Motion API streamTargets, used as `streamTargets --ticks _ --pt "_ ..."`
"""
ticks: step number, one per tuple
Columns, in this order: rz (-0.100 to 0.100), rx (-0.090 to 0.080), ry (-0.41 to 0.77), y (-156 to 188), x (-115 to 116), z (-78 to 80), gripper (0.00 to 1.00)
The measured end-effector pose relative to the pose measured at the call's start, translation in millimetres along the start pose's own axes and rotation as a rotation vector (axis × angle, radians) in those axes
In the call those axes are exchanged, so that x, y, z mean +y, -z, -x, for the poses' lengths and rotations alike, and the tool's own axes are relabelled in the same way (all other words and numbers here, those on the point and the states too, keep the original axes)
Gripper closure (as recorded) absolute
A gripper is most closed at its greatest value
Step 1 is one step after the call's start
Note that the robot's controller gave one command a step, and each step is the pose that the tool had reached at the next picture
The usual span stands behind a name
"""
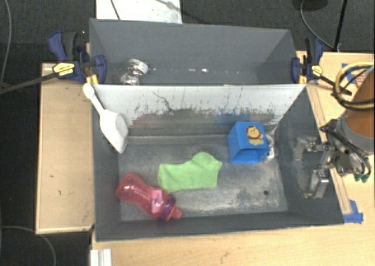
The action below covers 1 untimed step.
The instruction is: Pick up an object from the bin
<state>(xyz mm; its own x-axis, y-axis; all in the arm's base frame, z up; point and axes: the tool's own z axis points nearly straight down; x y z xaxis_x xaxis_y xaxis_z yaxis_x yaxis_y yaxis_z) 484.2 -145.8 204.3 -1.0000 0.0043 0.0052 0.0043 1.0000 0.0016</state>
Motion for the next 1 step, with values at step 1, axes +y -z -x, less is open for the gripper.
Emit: streamTargets --ticks 1 --pt "-0.002 -0.008 0.006 4.4 0.7 1.8 0.00"
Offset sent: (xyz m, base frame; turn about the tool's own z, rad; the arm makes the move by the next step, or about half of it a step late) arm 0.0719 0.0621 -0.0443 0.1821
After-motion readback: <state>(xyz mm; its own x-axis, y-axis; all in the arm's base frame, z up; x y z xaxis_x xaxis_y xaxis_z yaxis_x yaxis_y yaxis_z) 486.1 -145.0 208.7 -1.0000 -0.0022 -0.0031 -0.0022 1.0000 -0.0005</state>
